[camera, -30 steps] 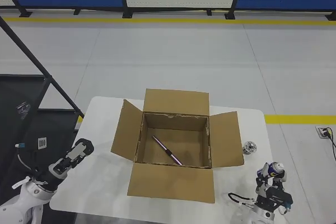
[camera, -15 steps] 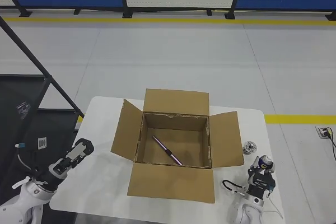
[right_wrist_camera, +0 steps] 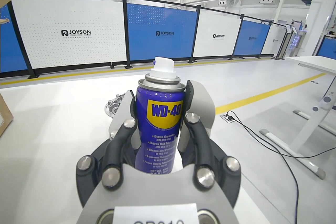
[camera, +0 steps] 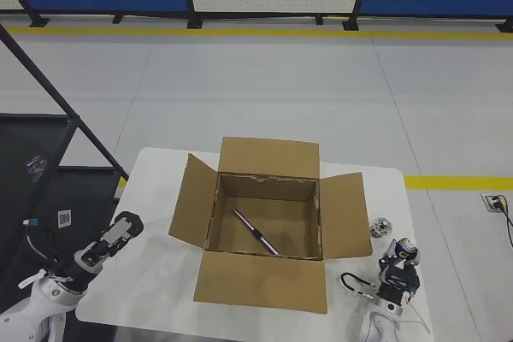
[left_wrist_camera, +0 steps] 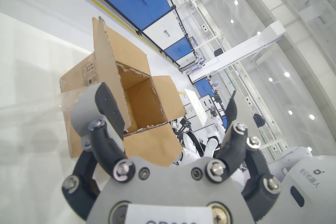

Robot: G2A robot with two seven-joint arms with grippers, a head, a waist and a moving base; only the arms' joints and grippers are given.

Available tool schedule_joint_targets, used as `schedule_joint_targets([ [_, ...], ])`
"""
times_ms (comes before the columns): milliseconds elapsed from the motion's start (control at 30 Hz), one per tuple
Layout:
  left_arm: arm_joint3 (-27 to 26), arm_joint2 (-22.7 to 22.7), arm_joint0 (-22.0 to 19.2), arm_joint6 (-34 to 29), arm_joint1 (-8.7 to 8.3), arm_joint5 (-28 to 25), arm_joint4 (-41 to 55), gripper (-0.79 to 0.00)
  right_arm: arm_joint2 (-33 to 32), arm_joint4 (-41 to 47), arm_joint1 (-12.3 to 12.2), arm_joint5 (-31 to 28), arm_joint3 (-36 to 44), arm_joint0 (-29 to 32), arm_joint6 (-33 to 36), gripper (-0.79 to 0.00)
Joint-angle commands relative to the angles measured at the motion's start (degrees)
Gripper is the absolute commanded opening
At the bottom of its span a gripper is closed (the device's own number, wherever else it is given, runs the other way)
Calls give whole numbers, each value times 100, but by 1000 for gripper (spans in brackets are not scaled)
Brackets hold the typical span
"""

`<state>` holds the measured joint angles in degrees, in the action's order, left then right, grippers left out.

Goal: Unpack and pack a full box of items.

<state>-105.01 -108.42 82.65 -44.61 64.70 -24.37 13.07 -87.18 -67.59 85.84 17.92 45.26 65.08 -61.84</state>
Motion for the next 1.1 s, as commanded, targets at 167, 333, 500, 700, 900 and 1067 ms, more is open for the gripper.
schedule_joint_targets([
  [167, 0, 0, 0, 0, 0, 0, 0, 0, 76, -3, 20, -245, 303, 221, 25, -785],
  [333, 0, 0, 0, 0, 0, 0, 0, 0, 153, 3, 50, -348, 751, 541, -262, -785],
  [500, 0, 0, 0, 0, 0, 0, 0, 0, 234, 16, 97, -301, 1229, 924, -867, -785],
  [700, 0, 0, 0, 0, 0, 0, 0, 0, 340, -282, 115, 69, 1435, 1052, -448, -785],
  [900, 0, 0, 0, 0, 0, 0, 0, 0, 265, -533, 74, 127, 1610, 961, 312, -785],
  [1067, 0, 0, 0, 0, 0, 0, 0, 0, 83, -859, -13, 34, 2085, 1084, 1184, -785],
])
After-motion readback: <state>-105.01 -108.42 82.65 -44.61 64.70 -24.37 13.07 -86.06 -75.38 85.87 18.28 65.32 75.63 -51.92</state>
